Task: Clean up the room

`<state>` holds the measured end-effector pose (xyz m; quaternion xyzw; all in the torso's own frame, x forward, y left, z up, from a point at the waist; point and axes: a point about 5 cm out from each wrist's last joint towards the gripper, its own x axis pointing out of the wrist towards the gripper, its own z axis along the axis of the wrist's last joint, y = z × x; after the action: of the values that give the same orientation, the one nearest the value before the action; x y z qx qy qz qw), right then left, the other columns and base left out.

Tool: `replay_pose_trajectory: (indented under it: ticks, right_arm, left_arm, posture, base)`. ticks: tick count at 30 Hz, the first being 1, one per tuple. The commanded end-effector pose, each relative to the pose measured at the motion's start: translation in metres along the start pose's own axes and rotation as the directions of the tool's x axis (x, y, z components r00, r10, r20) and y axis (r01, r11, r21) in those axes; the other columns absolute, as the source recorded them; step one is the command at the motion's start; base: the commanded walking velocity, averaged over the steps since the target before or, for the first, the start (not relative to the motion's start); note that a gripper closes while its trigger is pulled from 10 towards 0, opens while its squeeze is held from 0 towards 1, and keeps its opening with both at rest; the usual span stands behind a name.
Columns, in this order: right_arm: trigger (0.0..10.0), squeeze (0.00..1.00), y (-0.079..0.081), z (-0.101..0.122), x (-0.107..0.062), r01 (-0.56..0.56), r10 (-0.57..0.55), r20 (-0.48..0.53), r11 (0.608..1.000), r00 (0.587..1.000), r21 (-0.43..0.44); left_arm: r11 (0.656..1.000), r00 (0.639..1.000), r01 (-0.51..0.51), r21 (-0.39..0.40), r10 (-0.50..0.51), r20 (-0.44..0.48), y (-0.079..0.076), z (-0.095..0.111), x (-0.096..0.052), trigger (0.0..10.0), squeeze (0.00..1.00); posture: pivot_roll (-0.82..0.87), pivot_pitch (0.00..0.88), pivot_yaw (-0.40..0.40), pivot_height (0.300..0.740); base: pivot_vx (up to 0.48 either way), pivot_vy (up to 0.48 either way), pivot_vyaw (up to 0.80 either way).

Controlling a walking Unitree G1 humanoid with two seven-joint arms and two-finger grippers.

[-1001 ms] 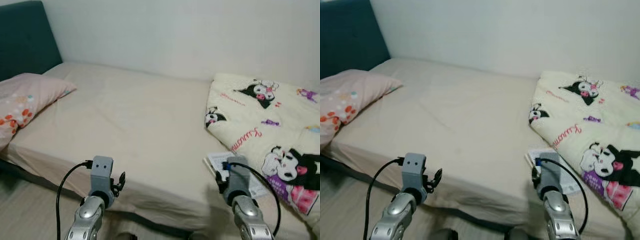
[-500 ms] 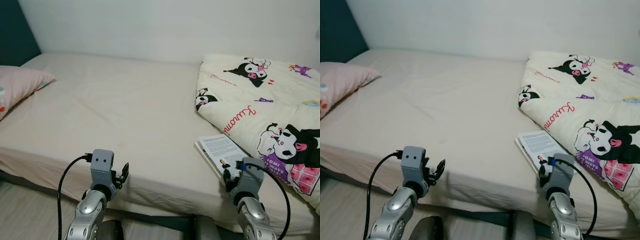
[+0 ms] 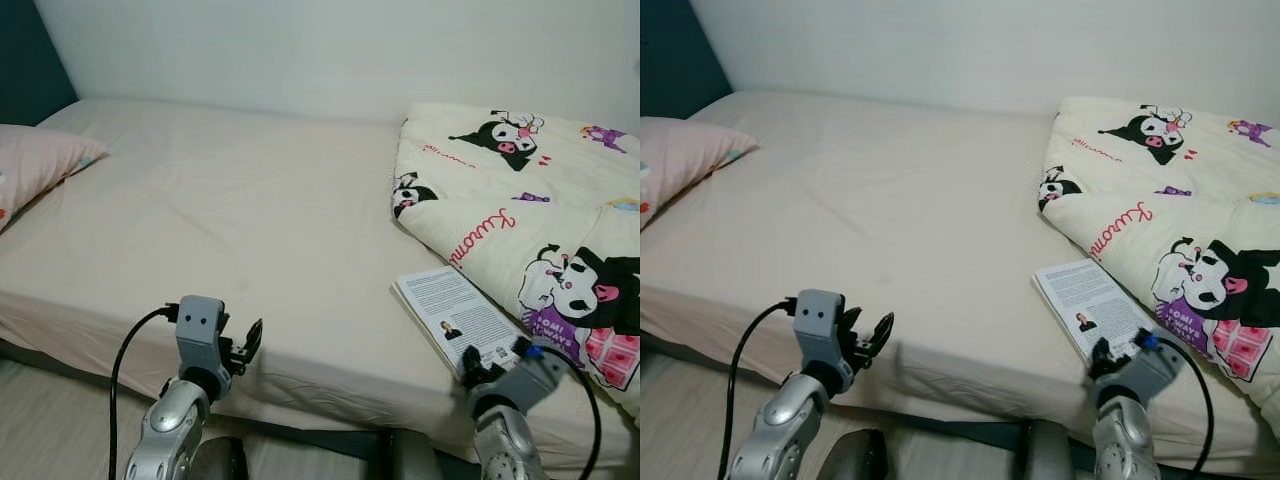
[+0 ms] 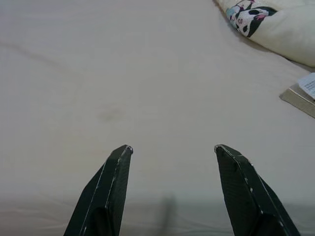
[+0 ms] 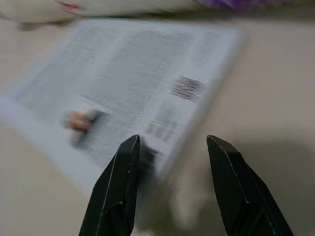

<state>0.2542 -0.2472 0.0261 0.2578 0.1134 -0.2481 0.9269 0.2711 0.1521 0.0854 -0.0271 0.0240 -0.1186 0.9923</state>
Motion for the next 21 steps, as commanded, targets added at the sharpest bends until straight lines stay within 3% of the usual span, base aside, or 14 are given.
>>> replay_pose_trajectory:
  ticks: [1, 10, 11, 13, 14, 21]
  right_arm:
    - [10.0, 0.00, -0.007, -0.007, -0.002, 0.037, -0.036, -0.022, 0.999, 0.999, 0.034]
    - [10.0, 0.00, -0.011, -0.017, 0.000, 0.051, -0.047, -0.061, 0.997, 0.997, 0.060]
    - [10.0, 0.83, -0.009, -0.016, 0.001, 0.036, -0.032, -0.052, 0.996, 0.998, 0.082]
    - [10.0, 0.83, -0.007, -0.014, 0.002, 0.025, -0.021, -0.045, 0.995, 0.999, 0.098]
    - [10.0, 1.00, -0.004, -0.012, 0.003, -0.007, 0.010, -0.025, 0.991, 1.000, 0.135]
    - [10.0, 1.00, -0.001, -0.016, 0.005, -0.030, 0.036, -0.042, 0.990, 0.998, 0.138]
  left_arm:
    - [1.000, 1.000, 0.014, 0.007, -0.014, -0.026, 0.000, -0.004, -0.004, 10.0, 0.00]
    - [0.997, 0.998, 0.050, 0.056, -0.048, -0.037, 0.000, -0.002, -0.001, 10.0, 0.00]
    - [0.997, 0.998, 0.049, 0.059, -0.047, -0.036, 0.001, -0.001, 0.000, 10.0, 0.00]
    - [0.997, 0.998, 0.048, 0.059, -0.046, -0.035, 0.001, -0.001, 0.001, 10.0, 0.00]
    - [0.997, 0.999, 0.046, 0.061, -0.045, -0.030, 0.001, 0.000, 0.002, 10.0, 0.00]
    - [0.995, 0.999, 0.049, 0.084, -0.047, -0.026, 0.000, 0.001, 0.002, 10.0, 0.00]
  posture:
    - [0.04, 0.102, 0.000, 0.569]
    - [0.05, 0.098, 0.026, 0.569]
    - [0.04, 0.097, 0.029, 0.569]
    - [0.04, 0.097, 0.029, 0.569]
    - [0.04, 0.093, 0.029, 0.569]
    - [0.04, 0.087, 0.026, 0.569]
  base:
    - [0.000, 0.000, 0.00]
    - [0.000, 0.000, 0.00]
    - [0.000, 0.000, 0.00]
    - [0.000, 0.000, 0.00]
    - [0.000, 0.000, 0.00]
    - [0.000, 0.000, 0.00]
